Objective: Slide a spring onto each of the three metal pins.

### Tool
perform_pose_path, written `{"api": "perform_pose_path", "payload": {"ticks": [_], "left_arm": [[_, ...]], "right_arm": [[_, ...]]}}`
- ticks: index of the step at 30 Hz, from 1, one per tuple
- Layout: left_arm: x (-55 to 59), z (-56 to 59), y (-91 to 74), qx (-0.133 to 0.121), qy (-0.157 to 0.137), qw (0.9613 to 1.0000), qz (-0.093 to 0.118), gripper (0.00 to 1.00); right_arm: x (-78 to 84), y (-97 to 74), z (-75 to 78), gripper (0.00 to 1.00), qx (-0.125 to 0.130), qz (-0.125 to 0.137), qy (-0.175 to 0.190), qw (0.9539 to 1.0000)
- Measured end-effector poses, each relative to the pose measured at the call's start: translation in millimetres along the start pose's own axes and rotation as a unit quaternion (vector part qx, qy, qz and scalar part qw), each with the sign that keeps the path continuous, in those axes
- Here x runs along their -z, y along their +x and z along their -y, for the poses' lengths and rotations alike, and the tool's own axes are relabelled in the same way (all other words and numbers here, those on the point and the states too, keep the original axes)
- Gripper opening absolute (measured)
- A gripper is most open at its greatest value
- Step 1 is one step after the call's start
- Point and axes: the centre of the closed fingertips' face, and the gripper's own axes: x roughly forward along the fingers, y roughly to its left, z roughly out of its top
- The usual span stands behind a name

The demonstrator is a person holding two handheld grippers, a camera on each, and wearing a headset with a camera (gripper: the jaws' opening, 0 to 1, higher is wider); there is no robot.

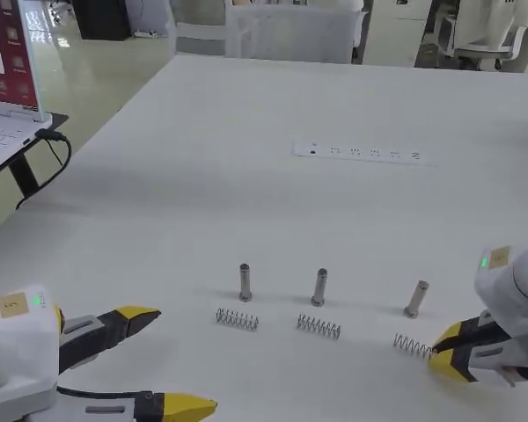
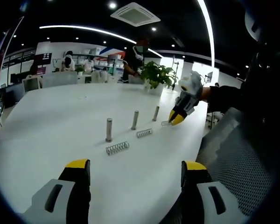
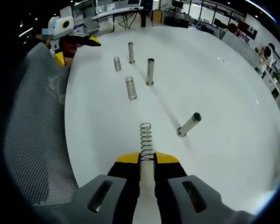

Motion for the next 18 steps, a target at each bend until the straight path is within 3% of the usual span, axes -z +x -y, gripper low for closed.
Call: {"api": "perform_pose_path", "payload": {"ticks": [12,18], "left_arm": [[-18.8,9.1,3.4,0.025,0.026,0.9993,0.001,0.75],[-31.6,18.3,7.5,0.051,0.044,0.9977,0.001,0.71]], "right_arm": [[-26.3,-11.3,-12.6,0.08,-0.005,0.018,-0.027,0.9995],[-40.1,-18.9,-20.6,0.08,-0.006,0.028,-0.046,0.9985]]}}
